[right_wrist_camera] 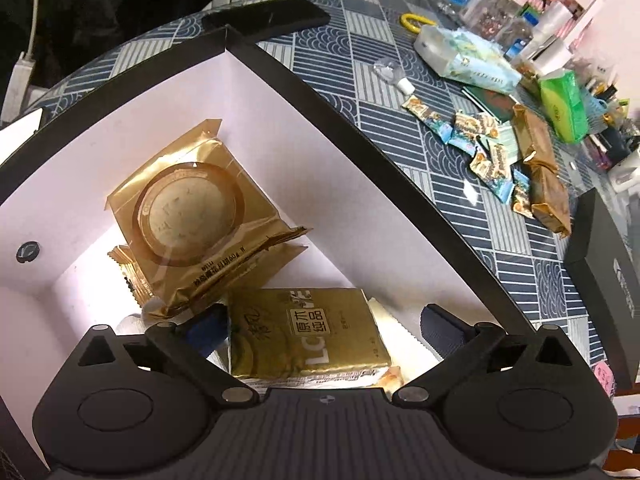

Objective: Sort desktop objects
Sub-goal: 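Lower the gold square packet into the box and open the right gripper, then raise the right tool out of the box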

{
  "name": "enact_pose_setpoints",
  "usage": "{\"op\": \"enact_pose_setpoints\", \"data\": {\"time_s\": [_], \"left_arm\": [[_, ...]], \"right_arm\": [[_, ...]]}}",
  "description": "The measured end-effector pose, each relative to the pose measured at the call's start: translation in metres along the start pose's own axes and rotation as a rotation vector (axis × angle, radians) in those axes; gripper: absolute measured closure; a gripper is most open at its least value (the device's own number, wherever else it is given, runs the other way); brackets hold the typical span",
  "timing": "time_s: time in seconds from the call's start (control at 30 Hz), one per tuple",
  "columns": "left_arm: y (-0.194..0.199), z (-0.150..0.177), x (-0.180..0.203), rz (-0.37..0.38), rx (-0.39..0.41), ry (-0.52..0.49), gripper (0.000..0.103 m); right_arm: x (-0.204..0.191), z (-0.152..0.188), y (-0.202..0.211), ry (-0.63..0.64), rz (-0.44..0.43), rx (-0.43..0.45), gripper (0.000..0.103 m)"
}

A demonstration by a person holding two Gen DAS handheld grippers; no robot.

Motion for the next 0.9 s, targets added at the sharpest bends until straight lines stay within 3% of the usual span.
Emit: {"op": "enact_pose_setpoints", "data": {"time_s": [0.43,0.57,0.77,0.9], "left_arm": [[0.007,0.003,0.005,0.004,0.002,-0.031,0.000],[0.009,0.003,0.005,0.008,0.006,-0.033,0.000],[0.013,0.001,0.004,0.015,0.022,-0.034,0.000],[0.014,0.001,0.005,0.027,0.029,-0.038,0.000]], "right_arm": [[-0.007,0.011,-0.008,0.023,0.022,-0.035,0.000],[-0.008,0.013,-0.002,0.024,-0.007,-0.049,0.000],[0.000,0.014,0.025,0.003,-0.021,-0.026,0.000],[0.017,0.015,0.055,-0.092,-0.023,0.027,0.000]]}}
Point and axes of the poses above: each gripper's, at about its wrist camera, not at the fingertips, and y roughly against the way its jaws point, x to its right, z to its underside, the point moved 10 cm from there along -y, roughly the way its jaws point, and after that the axes turned 9 degrees about -y, right-handed, at the moved point
